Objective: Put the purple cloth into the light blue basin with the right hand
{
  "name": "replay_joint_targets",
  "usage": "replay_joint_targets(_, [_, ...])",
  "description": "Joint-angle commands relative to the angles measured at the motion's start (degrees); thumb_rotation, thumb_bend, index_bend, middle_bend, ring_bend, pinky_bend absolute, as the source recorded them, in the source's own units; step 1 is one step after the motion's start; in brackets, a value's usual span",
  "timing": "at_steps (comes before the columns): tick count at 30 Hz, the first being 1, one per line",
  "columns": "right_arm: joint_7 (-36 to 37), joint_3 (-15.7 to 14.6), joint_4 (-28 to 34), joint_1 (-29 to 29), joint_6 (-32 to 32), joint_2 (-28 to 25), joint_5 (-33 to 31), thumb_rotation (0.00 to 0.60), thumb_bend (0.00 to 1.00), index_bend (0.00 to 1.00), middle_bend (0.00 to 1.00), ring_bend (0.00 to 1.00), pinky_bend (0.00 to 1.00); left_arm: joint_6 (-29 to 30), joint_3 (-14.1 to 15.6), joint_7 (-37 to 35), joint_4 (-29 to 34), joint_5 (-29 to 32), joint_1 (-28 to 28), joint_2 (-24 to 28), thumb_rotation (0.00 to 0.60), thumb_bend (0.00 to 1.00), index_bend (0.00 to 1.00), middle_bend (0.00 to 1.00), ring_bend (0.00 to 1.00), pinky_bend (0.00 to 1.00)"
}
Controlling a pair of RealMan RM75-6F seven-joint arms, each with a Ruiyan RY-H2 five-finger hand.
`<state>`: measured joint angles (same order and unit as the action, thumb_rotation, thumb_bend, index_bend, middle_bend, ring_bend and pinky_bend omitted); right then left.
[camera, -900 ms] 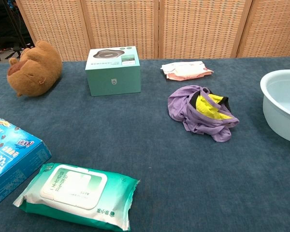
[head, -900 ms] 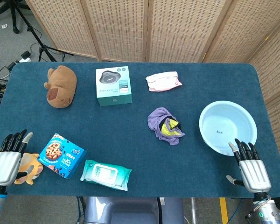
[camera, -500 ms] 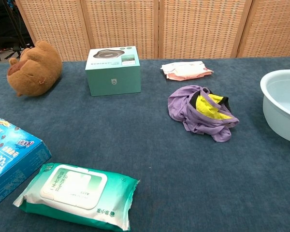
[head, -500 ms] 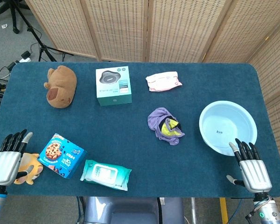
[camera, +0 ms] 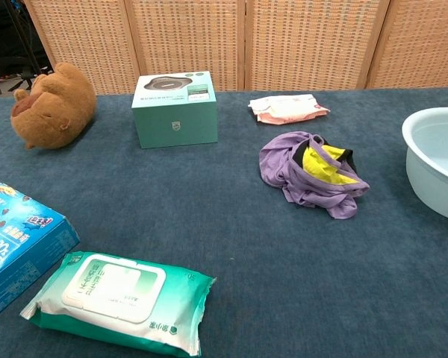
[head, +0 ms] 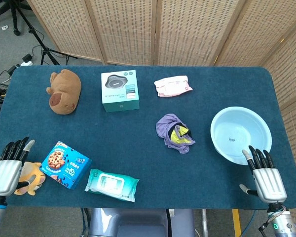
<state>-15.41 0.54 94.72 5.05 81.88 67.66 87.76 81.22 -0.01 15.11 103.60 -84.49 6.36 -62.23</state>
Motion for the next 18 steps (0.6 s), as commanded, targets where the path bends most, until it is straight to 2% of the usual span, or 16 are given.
replay_joint_targets(1, [-0.4,-0.2,-0.2,0.0,0.0,0.2,0.3,0.600,0.05,0.00,0.00,0.00,0.00,0.3,0.1,-0.2,0.1,-0.3,-0.1,0.1,0.600,0.18,0.00,0.00,0.00,0.00])
replay_joint_targets(5, [-0.9,-0.1,0.1,0.2,0.5,0.7,1.3,0.600,0.04,0.00,0.00,0.00,0.00,1.1,-0.1,-0.6,0.2,-1.1,-0.2,0.1,0.600,0.19,0.00,0.00,0.00,0.00])
replay_joint_targets(9, [-1.8,-0.5,2.2,1.7,-2.5,-0.5,1.5,0.600,0.00,0.00,0.00,0.00,0.00,0.8,0.0,-0.8,0.1,-0.8,-0.3,0.2,0.600,0.19,0.00,0.00,0.00,0.00])
replay_joint_targets(18, [-9.1,2.5,10.2,7.0,-8.5,-0.8,-0.6,0.600,0.00,0.00,0.00,0.00,0.00,1.2,0.3,-1.8,0.5,-2.0,-0.3,0.6,0.600,0.19,0.00,0.00,0.00,0.00])
